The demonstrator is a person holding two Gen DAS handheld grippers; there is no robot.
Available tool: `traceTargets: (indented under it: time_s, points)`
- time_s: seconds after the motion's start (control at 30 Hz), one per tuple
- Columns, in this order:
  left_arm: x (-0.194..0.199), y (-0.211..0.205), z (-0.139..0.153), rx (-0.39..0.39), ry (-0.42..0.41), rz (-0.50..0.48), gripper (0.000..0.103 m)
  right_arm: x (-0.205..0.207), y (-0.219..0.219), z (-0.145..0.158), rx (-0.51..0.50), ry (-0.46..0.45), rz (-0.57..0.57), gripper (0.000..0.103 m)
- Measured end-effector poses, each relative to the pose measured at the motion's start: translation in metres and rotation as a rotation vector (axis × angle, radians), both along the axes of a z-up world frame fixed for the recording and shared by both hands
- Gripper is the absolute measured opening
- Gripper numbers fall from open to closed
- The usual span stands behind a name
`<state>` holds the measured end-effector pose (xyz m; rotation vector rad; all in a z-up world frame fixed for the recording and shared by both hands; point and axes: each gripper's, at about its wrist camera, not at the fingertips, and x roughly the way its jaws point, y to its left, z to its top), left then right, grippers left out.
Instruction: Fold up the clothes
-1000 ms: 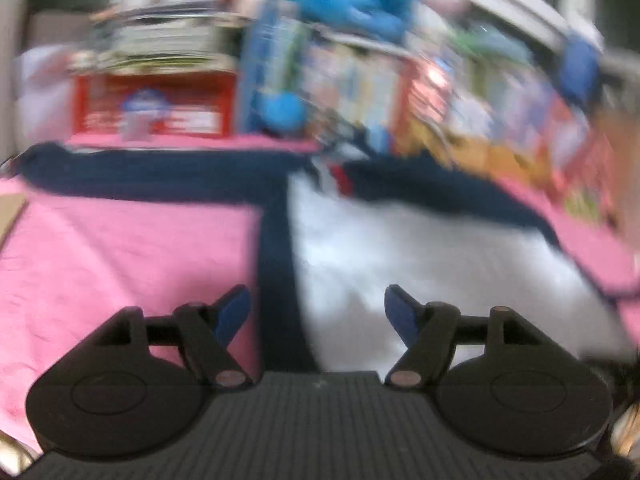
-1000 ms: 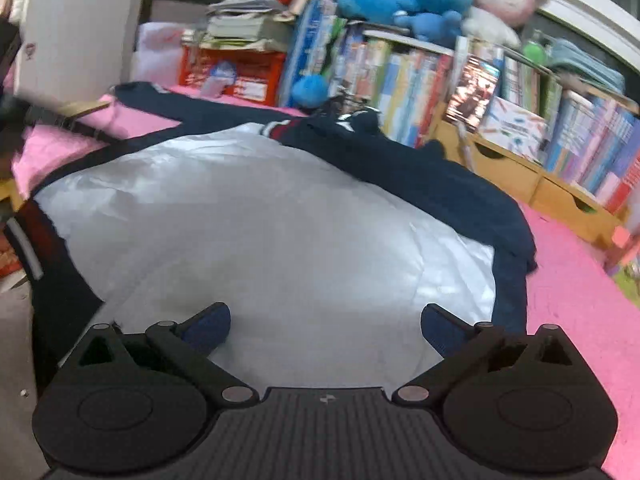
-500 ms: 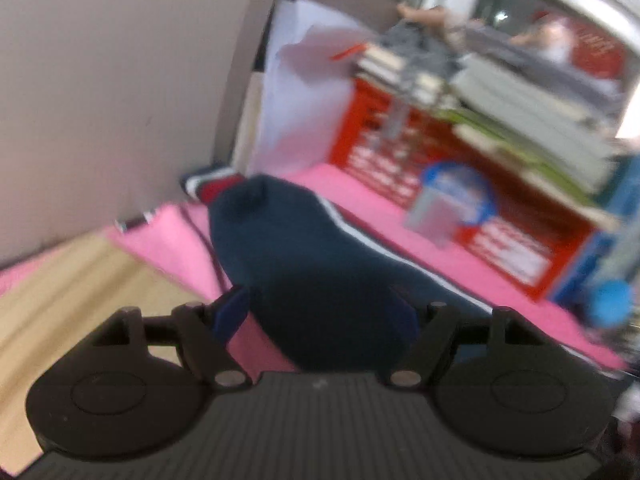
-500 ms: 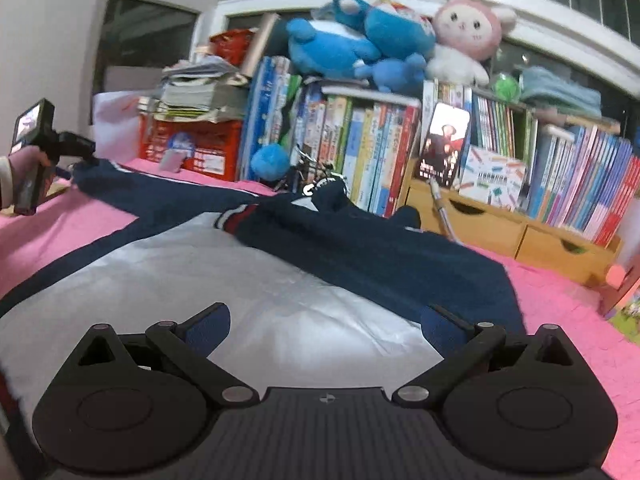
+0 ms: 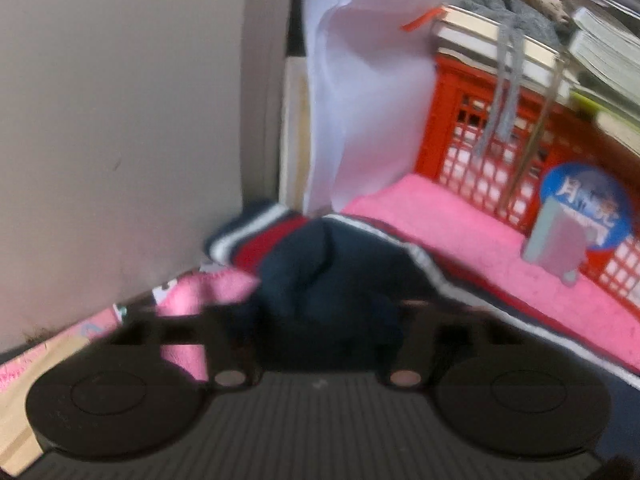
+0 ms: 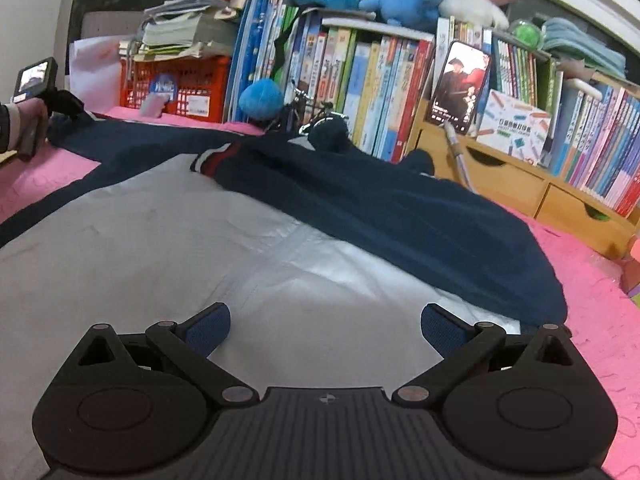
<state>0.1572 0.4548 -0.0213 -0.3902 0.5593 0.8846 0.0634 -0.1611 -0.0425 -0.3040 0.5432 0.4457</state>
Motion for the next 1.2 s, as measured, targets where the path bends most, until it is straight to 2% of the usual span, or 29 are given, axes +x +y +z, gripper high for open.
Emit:
traceTargets:
  time_s: [0.03,0.1,0.2,0.3,0.43,0.47,0.53,0.6,0.63,0.67,0.73,0.8,0.87,0.9,1.0,1.1,1.13,1.2]
  points:
    - [-0.003,-0.003,0.002,-0.006,-0.02,-0.013,0.015,0.001,-0.001,0.0,0.005,0.008,0.001,0.103]
    - [-0.009,-0.013,0.009,0.001,-0.063,-0.033,0.014,0.004,-0.003,0.0,0.017,0.027,0.001,0.103]
    - [-0.017,-0.051,0.032,0.073,-0.15,-0.12,0.014,0.007,-0.006,-0.001,0.039,0.045,-0.003,0.103]
    - [-0.022,-0.117,0.063,0.202,-0.255,-0.321,0.013,0.01,-0.012,0.0,0.07,0.052,-0.02,0.103]
    - [-0.027,-0.253,0.09,0.388,-0.303,-0.657,0.014,0.012,-0.026,0.003,0.16,0.061,-0.059,0.103]
    - [-0.026,-0.282,0.088,0.394,-0.3,-0.741,0.015,0.013,-0.033,0.004,0.194,0.064,-0.077,0.103]
    - [-0.013,-0.329,0.075,0.359,-0.236,-0.881,0.019,0.015,-0.046,0.007,0.27,0.076,-0.12,0.103]
    - [0.001,-0.374,0.057,0.3,-0.15,-1.01,0.024,0.018,-0.06,0.011,0.351,0.103,-0.159,0.103]
    - [0.007,-0.387,0.047,0.255,-0.104,-1.053,0.029,0.02,-0.068,0.013,0.39,0.122,-0.177,0.103]
    - [0.01,-0.399,0.038,0.209,-0.068,-1.09,0.029,0.024,-0.075,0.014,0.429,0.148,-0.196,0.103]
    - [0.003,-0.411,0.028,0.152,-0.056,-1.127,0.035,0.032,-0.09,0.016,0.5,0.217,-0.221,0.103]
    - [-0.013,-0.414,0.027,0.151,-0.063,-1.142,0.041,0.04,-0.103,0.018,0.565,0.273,-0.236,0.103]
    - [-0.03,-0.406,0.031,0.145,-0.09,-1.14,0.057,0.048,-0.109,0.022,0.604,0.299,-0.236,0.103]
    - [-0.04,-0.401,0.034,0.139,-0.102,-1.136,0.059,0.052,-0.104,0.026,0.593,0.294,-0.225,0.103]
    - [-0.061,-0.381,0.038,0.149,-0.12,-1.107,0.06,0.063,-0.079,0.037,0.553,0.286,-0.152,0.103]
    - [-0.072,-0.36,0.035,0.163,-0.11,-1.052,0.059,0.087,-0.045,0.037,0.599,0.398,-0.078,0.103]
    - [-0.076,-0.351,0.034,0.152,-0.11,-1.031,0.059,0.098,-0.035,0.035,0.618,0.43,-0.079,0.103]
    - [-0.084,-0.334,0.032,0.13,-0.112,-0.988,0.06,0.115,-0.013,0.032,0.61,0.414,-0.107,0.103]
